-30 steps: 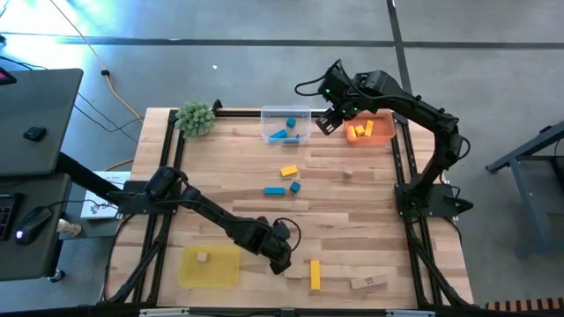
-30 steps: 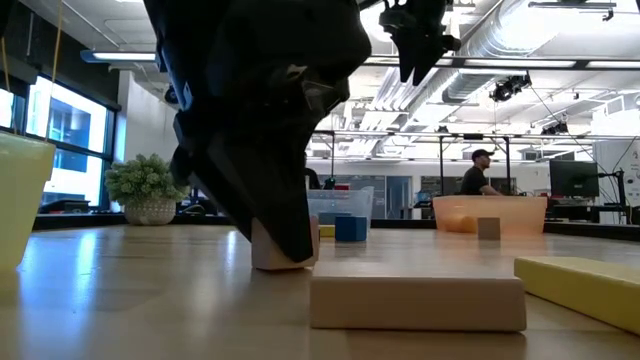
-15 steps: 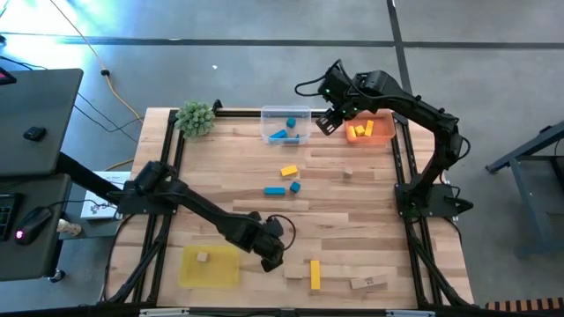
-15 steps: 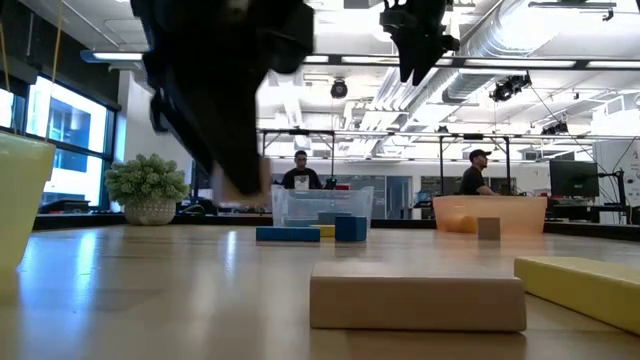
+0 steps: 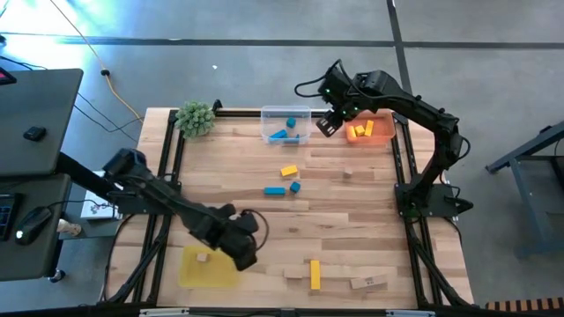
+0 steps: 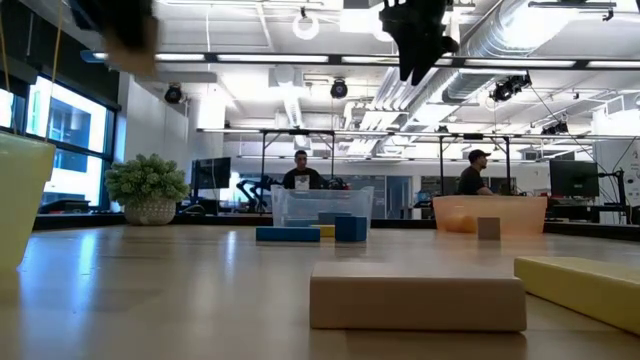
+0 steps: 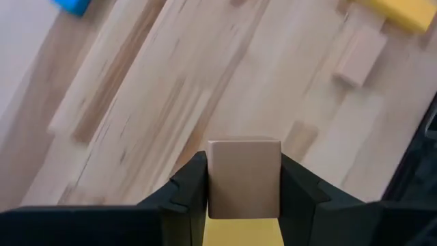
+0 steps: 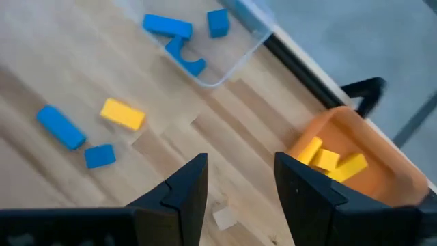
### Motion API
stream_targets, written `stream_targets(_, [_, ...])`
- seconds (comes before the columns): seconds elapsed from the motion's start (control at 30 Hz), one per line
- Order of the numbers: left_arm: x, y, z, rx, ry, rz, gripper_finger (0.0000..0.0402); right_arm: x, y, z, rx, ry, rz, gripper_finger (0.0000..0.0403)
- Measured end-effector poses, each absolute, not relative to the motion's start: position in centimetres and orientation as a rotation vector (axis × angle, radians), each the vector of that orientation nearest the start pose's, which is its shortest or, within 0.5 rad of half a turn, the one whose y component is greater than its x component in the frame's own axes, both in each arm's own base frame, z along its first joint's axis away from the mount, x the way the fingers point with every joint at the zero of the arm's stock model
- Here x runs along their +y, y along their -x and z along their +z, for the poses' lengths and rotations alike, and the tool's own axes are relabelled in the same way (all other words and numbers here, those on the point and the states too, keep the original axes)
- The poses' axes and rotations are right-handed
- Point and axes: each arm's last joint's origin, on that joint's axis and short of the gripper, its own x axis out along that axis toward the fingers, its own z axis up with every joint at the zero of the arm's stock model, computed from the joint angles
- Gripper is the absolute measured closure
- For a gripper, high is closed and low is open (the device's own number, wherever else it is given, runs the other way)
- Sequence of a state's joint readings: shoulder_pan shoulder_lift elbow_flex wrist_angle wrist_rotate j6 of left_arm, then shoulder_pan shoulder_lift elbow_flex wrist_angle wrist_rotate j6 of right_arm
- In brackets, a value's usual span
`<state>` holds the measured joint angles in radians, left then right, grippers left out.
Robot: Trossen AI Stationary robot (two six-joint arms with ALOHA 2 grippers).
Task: Sort & place blocks by color
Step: Put the brown block into the yellow bin
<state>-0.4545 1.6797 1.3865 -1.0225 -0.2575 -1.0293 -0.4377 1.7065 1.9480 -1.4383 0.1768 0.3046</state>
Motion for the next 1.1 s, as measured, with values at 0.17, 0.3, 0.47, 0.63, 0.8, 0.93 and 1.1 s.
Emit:
stream_targets(0.17, [-15.0, -27.3, 27.2, 1.169, 0.461, 0.462, 0.0292, -13.7, -28.4, 39.3, 1.127, -0.388, -0.659, 0.0245])
stream_targets(0.3, [-16.1, -26.3, 27.1, 1.211, 0.468, 0.459, 0.0295, -13.7, -28.3, 39.3, 1.128, -0.382, -0.656, 0.0245])
stream_targets(0.47, [-17.8, -25.1, 26.8, 1.248, 0.489, 0.432, 0.0294, -13.7, -28.4, 39.3, 1.125, -0.382, -0.655, 0.0245])
stream_targets(0.63, [-19.5, -23.2, 25.1, 1.322, 0.495, 0.415, 0.0295, -13.7, -28.4, 39.3, 1.131, -0.355, -0.617, 0.0245])
stream_targets(0.8, [-21.0, -22.1, 22.7, 1.307, 0.546, 0.368, 0.0293, -13.4, -28.9, 39.1, 1.134, -0.361, -0.473, 0.0245])
stream_targets(0.93, [-21.0, -21.7, 21.3, 1.314, 0.577, 0.384, 0.0293, -12.9, -29.7, 38.7, 1.16, -0.301, -0.397, 0.0244])
stream_targets(1.1, [-20.8, -21.5, 20.4, 1.317, 0.586, 0.386, 0.0291, -12.1, -31.3, 37.6, 1.188, -0.222, -0.318, 0.0244])
